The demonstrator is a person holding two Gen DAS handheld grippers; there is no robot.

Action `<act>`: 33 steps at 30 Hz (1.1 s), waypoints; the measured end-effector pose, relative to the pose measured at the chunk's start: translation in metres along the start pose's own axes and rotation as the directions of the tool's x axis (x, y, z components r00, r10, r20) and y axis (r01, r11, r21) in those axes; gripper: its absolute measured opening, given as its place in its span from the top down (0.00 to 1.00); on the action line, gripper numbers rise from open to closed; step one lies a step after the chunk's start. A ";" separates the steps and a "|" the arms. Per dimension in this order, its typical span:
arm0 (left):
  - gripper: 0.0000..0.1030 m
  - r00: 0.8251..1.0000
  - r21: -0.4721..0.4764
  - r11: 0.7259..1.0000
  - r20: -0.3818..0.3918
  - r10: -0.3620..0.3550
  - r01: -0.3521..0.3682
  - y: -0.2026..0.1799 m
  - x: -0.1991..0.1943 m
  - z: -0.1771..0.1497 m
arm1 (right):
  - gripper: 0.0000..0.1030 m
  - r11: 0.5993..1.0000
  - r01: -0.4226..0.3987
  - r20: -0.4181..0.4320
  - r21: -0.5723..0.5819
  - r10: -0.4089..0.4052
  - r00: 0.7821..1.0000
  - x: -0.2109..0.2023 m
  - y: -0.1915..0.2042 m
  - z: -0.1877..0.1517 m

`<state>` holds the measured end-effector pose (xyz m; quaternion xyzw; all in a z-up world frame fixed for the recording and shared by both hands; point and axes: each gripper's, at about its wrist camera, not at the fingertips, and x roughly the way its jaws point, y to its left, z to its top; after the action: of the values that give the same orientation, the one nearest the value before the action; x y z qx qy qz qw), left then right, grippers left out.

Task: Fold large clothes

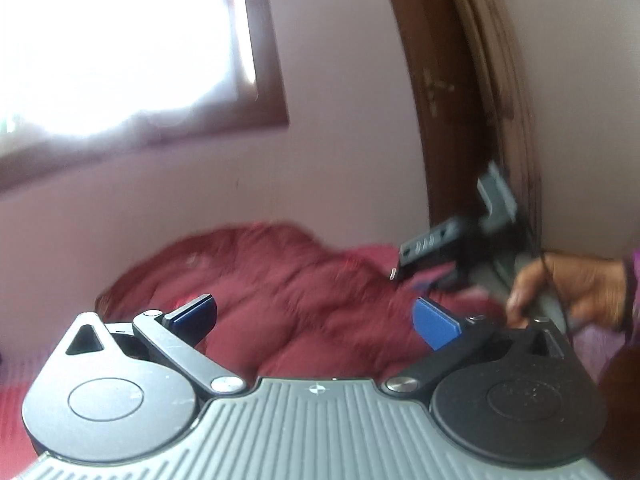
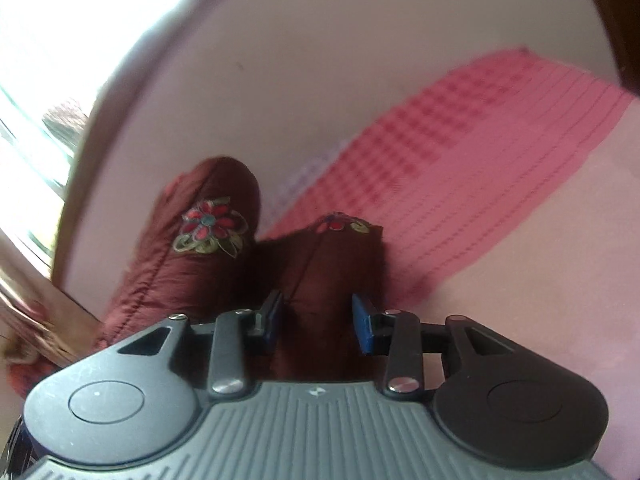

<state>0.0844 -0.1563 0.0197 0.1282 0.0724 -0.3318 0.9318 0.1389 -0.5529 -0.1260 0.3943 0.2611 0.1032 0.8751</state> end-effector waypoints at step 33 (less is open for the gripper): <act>0.01 0.893 -0.181 0.899 -0.144 -0.426 0.399 -0.014 0.101 -0.038 | 0.00 0.891 -0.057 -0.010 -0.450 0.059 0.998 0.029 0.130 0.063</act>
<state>0.1511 -0.2167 -0.0417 0.0706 0.2060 -0.5030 0.8364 0.2002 -0.4945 -0.0051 0.1891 0.2164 0.1862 0.9396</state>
